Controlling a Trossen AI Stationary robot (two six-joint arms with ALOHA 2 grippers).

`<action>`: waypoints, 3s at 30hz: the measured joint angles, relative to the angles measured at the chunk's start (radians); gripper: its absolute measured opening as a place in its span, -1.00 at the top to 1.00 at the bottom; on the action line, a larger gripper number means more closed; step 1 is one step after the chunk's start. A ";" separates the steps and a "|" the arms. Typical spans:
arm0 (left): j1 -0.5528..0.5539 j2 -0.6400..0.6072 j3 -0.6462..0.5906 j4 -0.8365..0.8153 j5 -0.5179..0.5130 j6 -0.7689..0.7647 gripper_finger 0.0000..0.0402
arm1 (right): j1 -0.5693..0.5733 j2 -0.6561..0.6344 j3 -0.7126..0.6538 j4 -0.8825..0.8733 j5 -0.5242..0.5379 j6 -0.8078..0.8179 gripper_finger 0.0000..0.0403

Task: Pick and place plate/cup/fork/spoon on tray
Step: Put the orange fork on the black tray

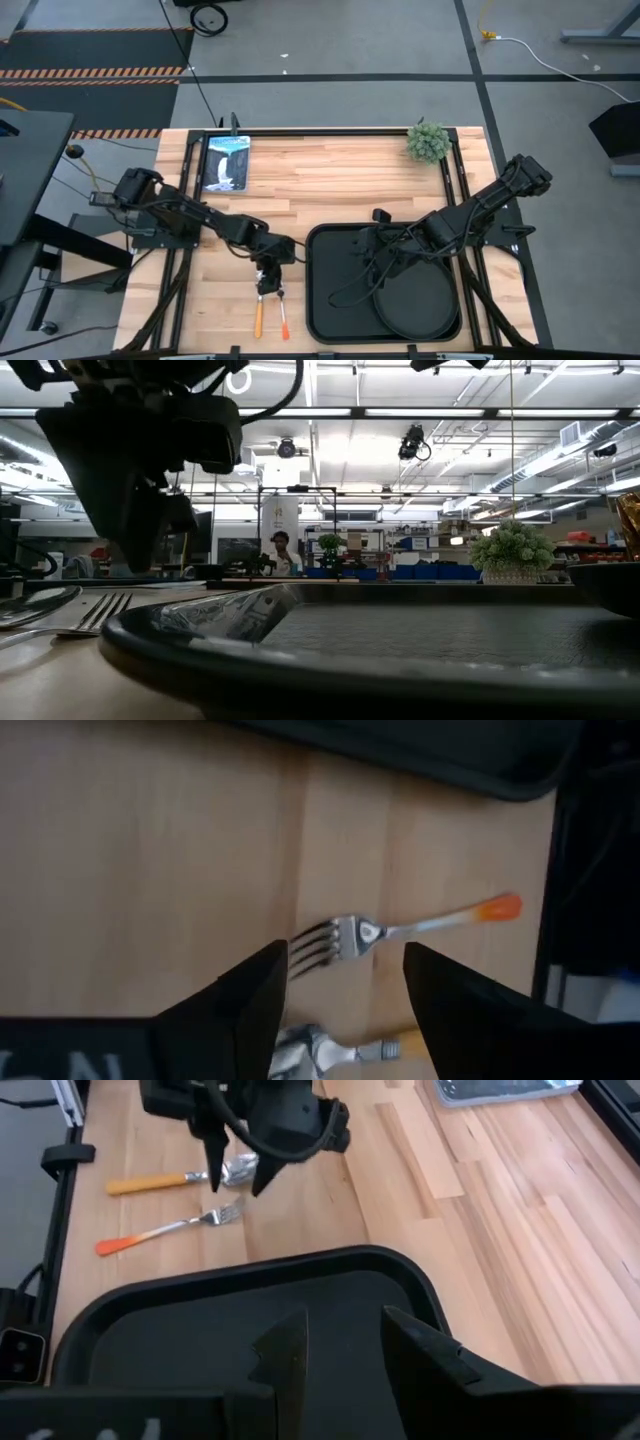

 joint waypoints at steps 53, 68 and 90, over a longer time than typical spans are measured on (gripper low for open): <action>-0.009 0.101 -0.003 0.013 0.002 0.067 0.45 | 0.006 0.000 0.000 0.038 0.000 -0.016 0.33; -0.001 0.101 -0.003 0.027 -0.006 0.064 0.89 | 0.006 0.000 0.000 0.038 0.000 -0.017 0.33; 0.124 0.086 -0.002 0.024 0.244 0.093 0.98 | 0.006 0.000 0.000 0.004 -0.034 -0.009 0.33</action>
